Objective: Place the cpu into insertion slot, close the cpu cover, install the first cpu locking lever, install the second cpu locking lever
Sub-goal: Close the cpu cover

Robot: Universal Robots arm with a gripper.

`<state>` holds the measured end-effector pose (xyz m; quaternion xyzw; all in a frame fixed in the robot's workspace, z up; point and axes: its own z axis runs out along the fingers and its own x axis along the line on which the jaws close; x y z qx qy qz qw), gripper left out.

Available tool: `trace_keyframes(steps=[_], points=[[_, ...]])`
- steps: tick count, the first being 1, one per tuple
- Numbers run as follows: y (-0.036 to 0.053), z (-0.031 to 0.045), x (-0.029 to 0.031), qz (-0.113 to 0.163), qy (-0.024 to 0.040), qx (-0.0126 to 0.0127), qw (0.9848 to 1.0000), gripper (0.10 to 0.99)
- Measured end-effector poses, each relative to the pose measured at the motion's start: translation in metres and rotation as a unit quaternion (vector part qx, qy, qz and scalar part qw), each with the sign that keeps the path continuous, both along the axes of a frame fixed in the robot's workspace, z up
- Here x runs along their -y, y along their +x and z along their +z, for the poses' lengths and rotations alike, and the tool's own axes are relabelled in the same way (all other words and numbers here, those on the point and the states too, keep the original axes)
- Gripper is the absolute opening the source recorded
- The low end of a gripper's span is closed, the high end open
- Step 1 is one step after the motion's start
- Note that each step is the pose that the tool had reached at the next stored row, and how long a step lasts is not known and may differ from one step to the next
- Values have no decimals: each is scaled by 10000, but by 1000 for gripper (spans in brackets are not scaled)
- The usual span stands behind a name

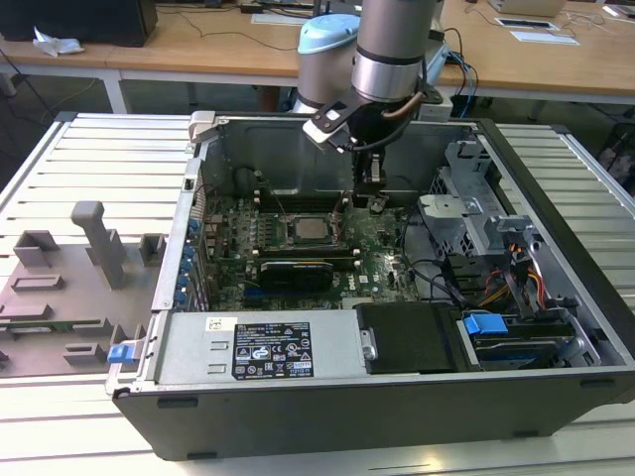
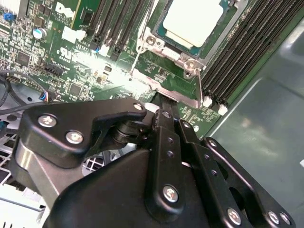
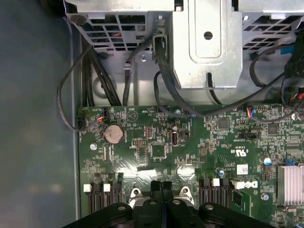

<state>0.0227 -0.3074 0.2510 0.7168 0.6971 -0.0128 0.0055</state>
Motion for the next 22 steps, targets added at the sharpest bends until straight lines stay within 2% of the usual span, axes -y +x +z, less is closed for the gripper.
trace_keyframes(steps=[5,12,22], points=[[-81,0,0,0,0,0,10000,106],[-240,0,0,-1,0,0,10000,106],[-351,0,0,0,0,0,10000,106]])
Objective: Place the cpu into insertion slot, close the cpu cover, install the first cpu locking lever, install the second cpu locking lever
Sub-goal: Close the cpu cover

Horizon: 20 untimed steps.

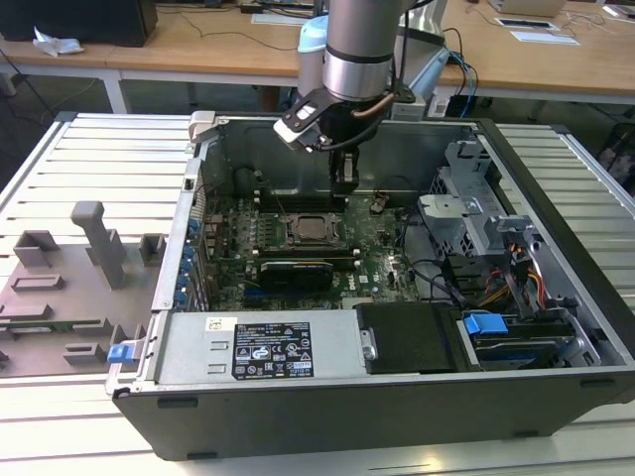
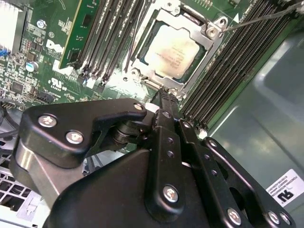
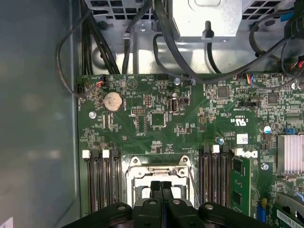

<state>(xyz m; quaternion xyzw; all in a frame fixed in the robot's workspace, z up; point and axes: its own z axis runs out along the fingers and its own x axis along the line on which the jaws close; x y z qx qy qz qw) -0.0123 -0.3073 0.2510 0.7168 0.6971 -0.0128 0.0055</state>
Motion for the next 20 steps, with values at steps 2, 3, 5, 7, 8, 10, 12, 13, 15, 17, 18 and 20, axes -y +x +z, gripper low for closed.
trace_keyframes(steps=[2,3,5,7,8,10,12,13,15,17,18,20], points=[[-37,0,0,0,0,0,10000,106],[-46,0,0,0,0,0,10000,106],[-68,0,0,-1,0,0,10000,106],[-93,0,0,0,0,0,10000,106],[-106,0,0,0,0,0,10000,106],[-124,0,0,0,0,0,10000,106],[-151,0,0,0,0,0,10000,106],[-159,0,0,0,0,0,10000,106],[-178,0,0,0,0,0,10000,106],[-194,0,0,0,0,0,10000,106],[-206,0,0,0,0,0,10000,106],[-234,0,0,0,0,0,10000,106]])
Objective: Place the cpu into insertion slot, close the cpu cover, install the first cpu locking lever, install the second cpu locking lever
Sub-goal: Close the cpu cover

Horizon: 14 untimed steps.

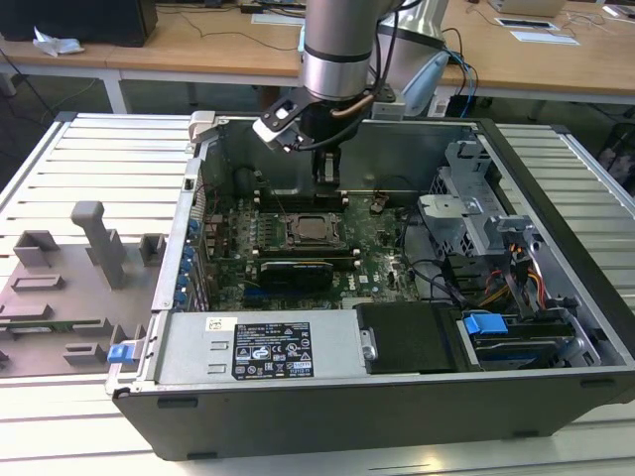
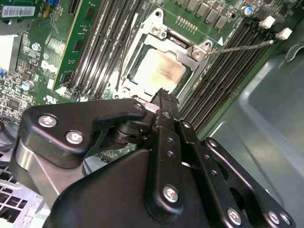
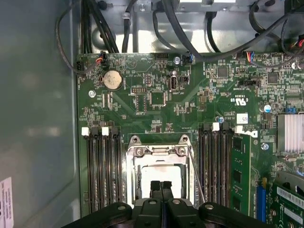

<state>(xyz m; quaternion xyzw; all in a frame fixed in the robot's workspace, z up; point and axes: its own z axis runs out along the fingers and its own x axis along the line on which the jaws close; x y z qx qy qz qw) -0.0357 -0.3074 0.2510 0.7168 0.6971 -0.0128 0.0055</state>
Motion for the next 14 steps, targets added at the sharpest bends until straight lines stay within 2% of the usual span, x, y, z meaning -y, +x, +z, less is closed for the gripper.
trace_keyframes(steps=[14], points=[[-167,0,0,0,0,0,10000,106]])
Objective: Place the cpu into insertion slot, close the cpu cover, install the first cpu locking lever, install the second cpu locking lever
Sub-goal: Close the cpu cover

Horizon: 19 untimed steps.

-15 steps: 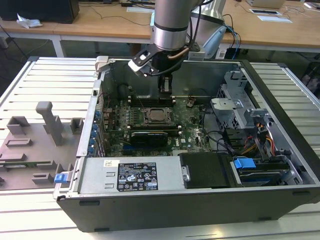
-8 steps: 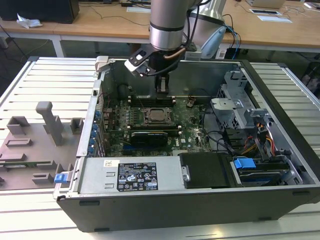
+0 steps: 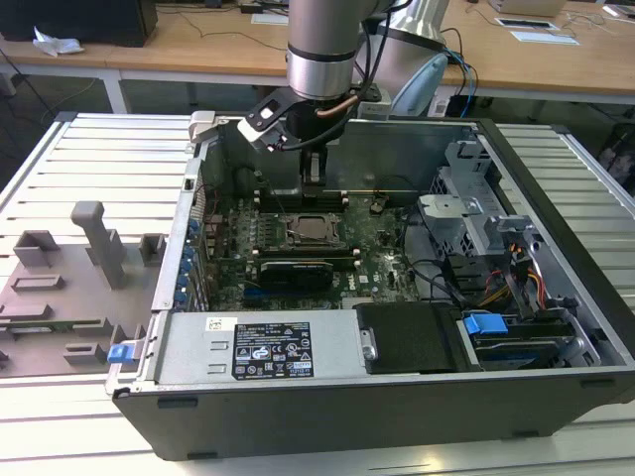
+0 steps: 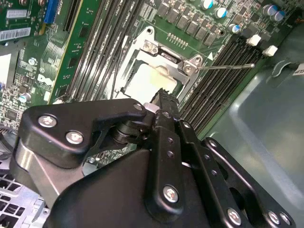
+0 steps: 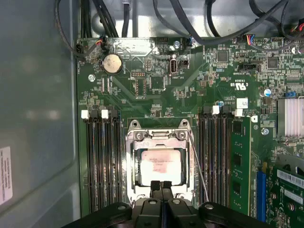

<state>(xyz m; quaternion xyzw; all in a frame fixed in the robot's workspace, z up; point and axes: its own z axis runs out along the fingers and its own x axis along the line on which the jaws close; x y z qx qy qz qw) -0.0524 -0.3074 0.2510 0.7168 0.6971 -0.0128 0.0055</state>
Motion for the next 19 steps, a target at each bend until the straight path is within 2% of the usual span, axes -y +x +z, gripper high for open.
trace_keyframes(steps=[5,8,10,19], points=[[-125,-12,0,0,1,1,10000,106],[-221,-134,0,0,-1,0,10000,106],[-221,-217,0,0,0,0,10000,106],[-212,-418,0,0,-1,0,10000,106]])
